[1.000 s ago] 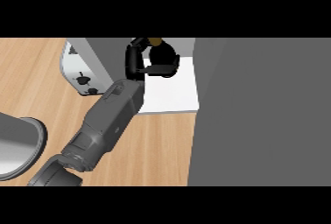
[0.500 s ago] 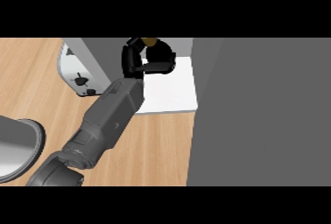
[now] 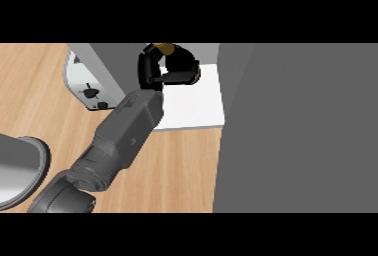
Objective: Pick up the wine, place it into the cabinet and close the cabinet
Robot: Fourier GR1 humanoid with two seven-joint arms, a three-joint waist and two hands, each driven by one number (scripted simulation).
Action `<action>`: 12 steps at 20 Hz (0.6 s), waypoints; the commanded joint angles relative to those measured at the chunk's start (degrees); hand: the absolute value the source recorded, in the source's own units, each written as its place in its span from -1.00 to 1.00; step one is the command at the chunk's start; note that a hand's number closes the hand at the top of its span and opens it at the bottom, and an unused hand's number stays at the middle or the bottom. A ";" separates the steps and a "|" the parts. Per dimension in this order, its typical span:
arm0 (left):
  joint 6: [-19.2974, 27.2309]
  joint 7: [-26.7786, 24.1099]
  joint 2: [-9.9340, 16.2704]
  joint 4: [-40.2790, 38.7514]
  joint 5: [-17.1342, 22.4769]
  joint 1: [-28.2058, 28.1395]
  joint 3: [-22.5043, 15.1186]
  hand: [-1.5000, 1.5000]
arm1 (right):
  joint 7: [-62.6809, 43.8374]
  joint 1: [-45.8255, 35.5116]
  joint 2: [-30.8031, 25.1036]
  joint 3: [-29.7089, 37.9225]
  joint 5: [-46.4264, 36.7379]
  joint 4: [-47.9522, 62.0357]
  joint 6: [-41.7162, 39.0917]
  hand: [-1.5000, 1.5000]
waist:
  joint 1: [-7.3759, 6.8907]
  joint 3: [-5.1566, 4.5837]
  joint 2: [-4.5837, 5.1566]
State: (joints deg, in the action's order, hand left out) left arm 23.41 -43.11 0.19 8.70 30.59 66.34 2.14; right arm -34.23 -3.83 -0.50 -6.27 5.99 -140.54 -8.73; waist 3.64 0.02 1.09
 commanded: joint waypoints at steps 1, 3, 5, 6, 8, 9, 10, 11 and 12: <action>-0.54 -0.21 2.26 -2.25 -1.19 -0.80 -0.18 1.00 | -1.53 -1.65 -1.19 2.62 2.69 -2.78 0.13 -1.00 | -0.03 -0.06 0.28; 1.79 -1.79 0.18 -2.53 -1.47 -1.01 -0.03 -1.00 | 1.42 1.69 -0.92 1.99 2.28 -1.84 -1.32 -1.00 | 0.07 -0.02 0.23; 0.04 -0.51 1.54 -2.89 -2.27 -2.00 -0.68 -1.00 | -2.02 1.52 -1.51 3.06 3.82 -4.40 -0.36 -1.00 | -0.47 -0.04 -0.09; 0.91 -0.25 1.22 -3.57 -2.64 -0.94 -0.85 -1.00 | -1.28 -0.28 0.16 -0.16 1.16 -2.53 0.52 -1.00 | -0.05 -0.08 0.24; 2.39 0.27 1.21 -3.85 -2.61 -0.25 -0.49 -1.00 | 3.22 3.38 -0.50 1.19 2.28 -1.74 -2.14 -1.00 | 0.36 0.00 0.31; 1.73 -0.84 1.47 -3.81 -2.56 -1.63 -0.27 -1.00 | 0.64 1.13 -0.67 2.00 2.07 -1.26 -0.74 -1.00 | 0.08 -0.06 0.34; 3.38 1.04 0.92 -4.21 -3.22 0.54 -0.86 -1.00 | -3.54 0.67 -0.28 -0.60 0.98 -6.02 0.75 -1.00 | 0.51 -0.11 0.18; 4.47 0.76 -0.17 -3.90 -3.42 0.87 -0.90 -1.00 | -0.48 0.74 0.23 0.63 1.17 -2.69 0.53 -1.00 | 0.09 -0.06 0.18; 4.92 -2.12 -0.17 -4.56 -3.29 -2.14 -1.19 -1.00 | 2.23 2.07 0.10 1.61 2.85 -1.56 -0.88 -1.00 | 0.92 -0.02 0.40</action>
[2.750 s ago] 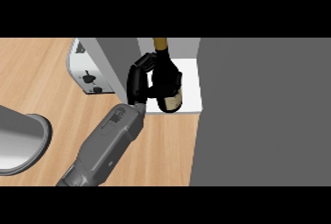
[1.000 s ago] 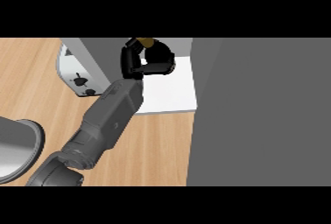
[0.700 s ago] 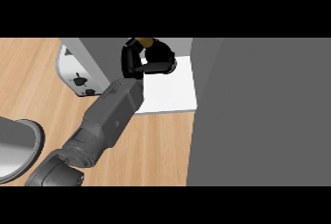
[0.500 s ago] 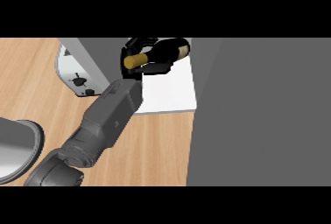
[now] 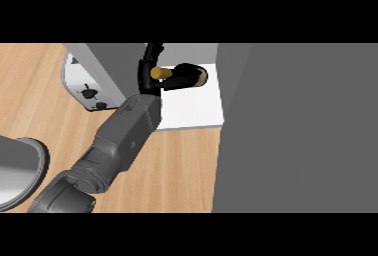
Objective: Pick up the wine, place it into the cabinet and close the cabinet
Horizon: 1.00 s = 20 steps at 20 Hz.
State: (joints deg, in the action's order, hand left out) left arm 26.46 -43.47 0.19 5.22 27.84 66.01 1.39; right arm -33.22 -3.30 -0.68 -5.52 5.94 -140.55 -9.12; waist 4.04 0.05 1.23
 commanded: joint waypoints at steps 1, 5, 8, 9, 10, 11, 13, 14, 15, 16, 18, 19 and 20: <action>1.46 -1.06 -0.14 -1.47 -1.19 -1.81 -0.54 -1.00 | -0.38 1.84 0.19 0.08 1.89 -3.09 -0.06 -1.00 | 0.21 -0.09 0.26; 0.75 -0.01 0.96 -1.90 -2.44 -1.85 -1.42 -1.00 | -2.17 0.77 0.64 -2.88 -0.43 -4.68 1.99 -1.00 | 0.07 -0.16 0.17; 2.13 -3.10 0.35 -1.25 -1.68 -4.08 -0.29 -1.00 | -2.35 -1.33 -1.33 1.79 3.61 -1.97 -0.04 -1.00 | -0.01 -0.13 0.43; 1.72 -1.59 1.73 -0.93 -1.37 -1.87 0.13 -1.00 | -1.80 -0.53 0.27 -1.50 1.16 -2.90 0.57 -1.00 | 0.75 -0.17 0.64; 2.27 -4.27 -0.18 -0.23 -0.36 -4.18 1.01 -1.00 | -1.27 0.72 0.04 -1.07 2.21 -2.78 -0.10 -1.00 | 0.65 -0.14 0.41; 3.28 -3.22 -0.19 -0.23 -0.94 -2.17 0.75 -1.00 | -1.13 -1.04 -0.47 -0.42 1.91 -1.54 -0.25 -1.00 | 0.32 -0.14 0.47; 2.46 -5.27 -0.04 0.25 -0.71 -3.63 1.23 -1.00 | -1.81 -1.60 0.24 -1.45 0.65 -1.31 0.63 -1.00 | 0.10 -0.17 0.45; -0.33 -5.48 1.05 -0.33 -1.27 -5.07 0.72 -1.00 | -1.06 -2.51 0.64 -1.08 0.77 0.00 0.95 -1.00 | 0.18 -0.18 0.69; 0.28 -5.07 1.33 -0.60 -1.28 -4.57 0.84 -1.00 | -3.32 -0.40 -0.82 -0.56 2.92 -4.25 -0.13 -1.00 | 1.08 -0.16 0.61; -0.11 -3.57 0.82 -0.13 -1.45 -3.44 0.78 -1.00 | -0.11 2.62 -0.50 -0.81 1.97 -3.42 -1.17 -1.00 | 0.05 -0.09 0.11; -0.48 -5.00 0.18 -0.37 -1.80 -3.64 0.62 -1.00 | -2.05 -0.36 0.64 -3.51 0.00 -3.50 0.86 -1.00 | 0.83 -0.19 0.54; -1.35 -6.26 -0.19 -0.27 -2.01 -5.08 0.38 -1.00 | -0.18 -1.93 0.46 -0.15 1.74 0.13 0.60 -1.00 | 0.08 -0.13 0.46; -1.03 -4.16 1.20 -0.04 -2.18 -2.65 0.47 -1.00 | -3.73 -2.99 -0.64 0.92 3.31 -2.14 0.95 -1.00 | 0.01 -0.15 0.31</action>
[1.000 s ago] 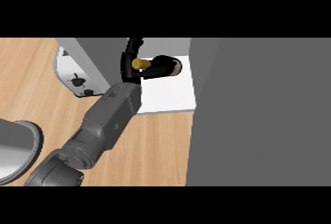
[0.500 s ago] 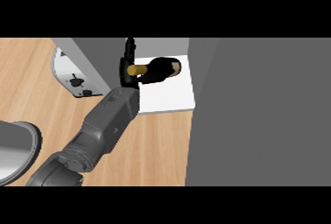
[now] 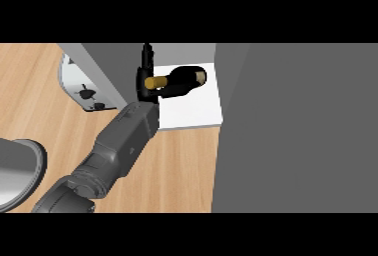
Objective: Pick up the wine, place it into the cabinet and close the cabinet
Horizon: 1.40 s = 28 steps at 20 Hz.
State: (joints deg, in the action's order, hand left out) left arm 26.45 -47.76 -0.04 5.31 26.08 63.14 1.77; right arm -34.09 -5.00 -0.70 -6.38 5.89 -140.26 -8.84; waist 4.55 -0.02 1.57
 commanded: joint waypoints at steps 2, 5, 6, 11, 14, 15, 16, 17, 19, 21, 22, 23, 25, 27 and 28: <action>-3.66 -2.10 0.77 0.13 0.18 -2.18 0.76 -1.00 | -0.84 1.89 -0.16 1.00 3.91 -3.31 -0.57 -1.00 | 0.15 -0.06 0.15; -5.58 -1.29 0.33 0.25 -0.39 -1.33 0.42 -1.00 | -1.57 1.19 -0.21 -0.52 1.58 -3.40 -0.49 -1.00 | -0.34 -0.09 -0.06; -4.07 -2.93 0.04 -0.43 -1.02 -2.13 -1.09 -1.00 | -0.39 -0.88 0.52 -1.04 1.34 0.17 -0.30 -1.00 | 0.02 -0.08 -0.05; -7.97 -1.96 0.04 0.00 -0.59 -3.00 -0.69 -1.00 | -1.85 -0.81 0.46 1.10 3.25 -1.95 0.87 -1.00 | -0.85 -0.06 -0.44; -8.88 -0.93 0.04 -0.02 0.07 -2.20 -0.49 -1.00 | -0.46 -0.35 0.68 -1.01 0.58 -1.20 0.60 -1.00 | -0.62 -0.07 -0.33; -8.09 -2.49 0.04 0.29 0.62 -2.89 -0.75 -1.00 | 0.12 2.42 0.24 -0.28 3.21 -3.13 -0.93 -1.00 | 0.19 -0.03 -0.39; -10.91 -4.08 0.04 0.81 0.55 -4.61 -0.21 -1.00 | 0.24 3.08 0.68 -2.63 0.00 -2.89 0.60 -1.00 | -0.73 -0.06 -0.43; -11.15 -1.37 0.04 1.54 0.85 -3.94 -0.98 -1.00 | -3.86 0.27 0.06 0.24 2.45 -4.30 1.51 -1.00 | -1.66 -0.04 -0.99; -12.17 -2.68 0.04 1.56 2.66 -4.55 -0.47 -1.00 | -2.35 0.95 0.04 -0.59 1.70 -3.33 0.62 -1.00 | -0.74 -0.06 -0.69; -10.96 -0.59 0.04 2.73 5.42 -2.81 -1.43 -1.00 | -3.32 -3.05 0.69 -0.57 2.23 -1.18 2.03 -1.00 | -0.23 -0.06 -0.92; -13.28 -3.45 0.04 3.41 4.62 -5.69 -2.08 -1.00 | 0.49 2.61 0.69 -2.60 -0.05 -1.58 0.89 -1.00 | -1.22 -0.02 -1.05; -12.72 -3.77 0.03 3.41 5.09 -5.80 -2.81 -1.00 | -0.35 1.15 0.69 -3.97 -0.68 -2.37 2.82 -1.00 | -1.03 -0.04 -1.03; -13.24 -3.39 0.03 3.82 7.16 -7.03 -4.75 -1.00 | -1.18 0.24 0.69 -3.55 -0.24 -0.92 2.44 -1.00 | -0.31 -0.05 -1.01; -12.37 -3.11 0.04 5.11 8.63 -8.09 -6.67 -1.00 | -1.50 0.73 0.32 -3.04 0.52 -2.29 1.47 -1.00 | -0.30 -0.04 -1.10; -10.85 -0.65 0.04 7.10 10.26 -7.27 -8.16 -1.00 | -0.65 0.05 0.55 -3.19 -1.51 0.01 1.91 -1.00 | -0.70 -0.03 -1.29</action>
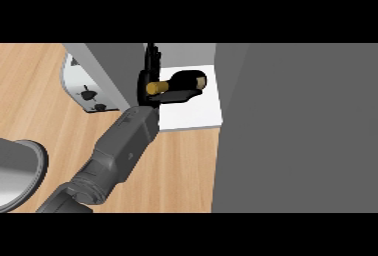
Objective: Pick up the wine, place it into the cabinet and close the cabinet
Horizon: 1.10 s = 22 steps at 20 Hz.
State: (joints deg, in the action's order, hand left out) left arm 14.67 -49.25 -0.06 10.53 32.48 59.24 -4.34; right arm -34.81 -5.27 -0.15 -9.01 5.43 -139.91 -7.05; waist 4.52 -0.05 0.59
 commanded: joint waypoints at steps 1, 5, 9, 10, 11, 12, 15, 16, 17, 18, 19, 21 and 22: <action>0.15 1.09 0.06 3.91 5.11 -5.07 -3.89 -1.00 | -0.13 -0.21 0.14 -0.98 -0.23 -0.64 1.16 -1.00 | -0.86 0.01 -0.46; 2.93 3.24 0.06 11.71 9.08 -9.15 -11.42 -1.00 | -3.27 -0.21 -0.08 -0.12 -0.05 -3.55 1.86 -1.00 | -1.60 0.01 -0.60; 6.97 4.27 0.06 20.76 11.66 -15.30 -19.99 -1.00 | -2.96 3.93 -2.22 3.59 3.84 -6.92 0.03 -1.00 | -2.50 0.07 -0.74; 9.23 2.41 0.06 24.40 12.45 -18.64 -21.55 -1.00 | -2.53 3.00 -1.42 2.78 1.74 -6.28 0.97 -1.00 | -3.03 0.06 -0.84; 14.02 3.92 0.06 25.21 15.58 -16.98 -25.12 -1.00 | -5.14 -2.07 -1.67 3.30 2.05 -4.33 2.05 -1.00 | -2.22 0.01 -0.56; 12.00 4.87 0.06 26.67 12.90 -18.08 -23.94 -1.00 | -2.95 3.29 -3.04 6.28 4.73 -7.47 -0.09 -1.00 | -3.32 0.07 -0.72; 19.66 3.34 0.06 35.48 16.24 -23.85 -32.38 -1.00 | -4.63 0.44 -1.41 1.89 0.31 -6.14 1.92 -1.00 | -3.26 0.02 -0.67; 20.88 6.73 0.06 37.93 11.38 -22.89 -29.85 -1.00 | -2.99 1.79 -2.89 6.57 4.17 -6.12 0.48 -1.00 | -4.32 0.09 -0.86; 20.07 5.01 0.06 41.49 10.08 -28.52 -31.78 -1.00 | 1.17 5.68 -0.97 2.28 -0.09 -4.09 -0.20 -1.00 | -4.68 0.09 -0.93; 22.87 5.93 0.06 43.29 9.72 -27.83 -31.71 -1.00 | 1.57 7.23 -1.70 5.81 3.26 -6.45 -0.56 -1.00 | -4.47 0.11 -0.92; 26.14 8.79 0.06 46.29 10.93 -27.43 -34.32 -1.00 | 0.24 4.67 -0.40 1.00 -1.53 -5.43 0.86 -1.00 | -4.33 0.07 -0.85; 27.67 7.72 0.06 50.96 9.97 -30.55 -36.52 -1.00 | -5.01 0.89 -1.08 1.37 -1.35 -7.24 3.04 -1.00 | -4.52 0.04 -0.88; 27.22 8.81 0.59 52.73 6.45 -32.61 -34.88 -1.00 | -0.61 4.33 -1.86 3.65 0.19 -4.97 0.80 -1.00 | -4.68 0.08 -0.82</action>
State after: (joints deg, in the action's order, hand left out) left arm 37.62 -42.36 0.13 54.92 42.64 31.24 -37.24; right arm -35.20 -2.93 -1.39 -6.57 4.39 -141.61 -5.86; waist 0.31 0.00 -0.24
